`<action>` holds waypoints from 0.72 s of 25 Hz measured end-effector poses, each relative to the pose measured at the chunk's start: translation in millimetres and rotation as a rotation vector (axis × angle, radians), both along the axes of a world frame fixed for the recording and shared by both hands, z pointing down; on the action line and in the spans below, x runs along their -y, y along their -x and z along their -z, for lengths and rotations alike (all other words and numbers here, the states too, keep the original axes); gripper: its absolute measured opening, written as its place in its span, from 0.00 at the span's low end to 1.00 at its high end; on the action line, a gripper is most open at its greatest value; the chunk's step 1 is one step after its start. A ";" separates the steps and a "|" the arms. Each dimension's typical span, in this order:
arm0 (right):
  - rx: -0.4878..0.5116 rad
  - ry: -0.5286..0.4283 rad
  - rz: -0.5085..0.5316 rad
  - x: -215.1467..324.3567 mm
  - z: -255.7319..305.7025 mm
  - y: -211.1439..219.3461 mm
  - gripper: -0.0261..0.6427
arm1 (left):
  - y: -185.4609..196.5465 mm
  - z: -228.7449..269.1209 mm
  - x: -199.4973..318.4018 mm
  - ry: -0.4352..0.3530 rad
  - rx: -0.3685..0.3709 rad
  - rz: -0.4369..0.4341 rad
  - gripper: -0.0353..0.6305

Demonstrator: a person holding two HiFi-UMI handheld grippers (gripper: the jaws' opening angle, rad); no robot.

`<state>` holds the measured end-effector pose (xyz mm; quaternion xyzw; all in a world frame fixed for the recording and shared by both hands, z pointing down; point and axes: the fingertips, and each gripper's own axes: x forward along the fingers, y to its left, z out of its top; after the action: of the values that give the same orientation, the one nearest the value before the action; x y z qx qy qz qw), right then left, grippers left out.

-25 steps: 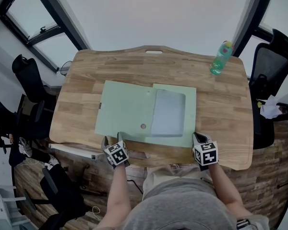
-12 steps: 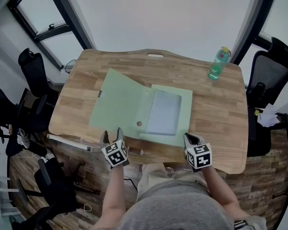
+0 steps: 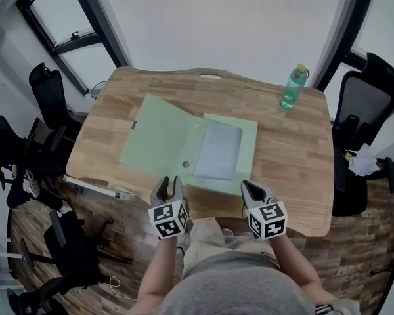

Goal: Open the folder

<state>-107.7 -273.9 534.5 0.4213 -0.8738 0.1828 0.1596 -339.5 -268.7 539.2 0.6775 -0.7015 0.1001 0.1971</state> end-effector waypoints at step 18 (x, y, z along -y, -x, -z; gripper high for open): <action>0.075 -0.085 0.013 -45.7 39.4 -7.6 0.04 | -92.0 31.8 -43.2 -0.048 -0.097 -0.198 0.06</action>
<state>-100.1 -228.2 495.2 0.4149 -0.8889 0.1600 0.1098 -247.5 -225.5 507.4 0.7521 -0.6230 0.0691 0.2036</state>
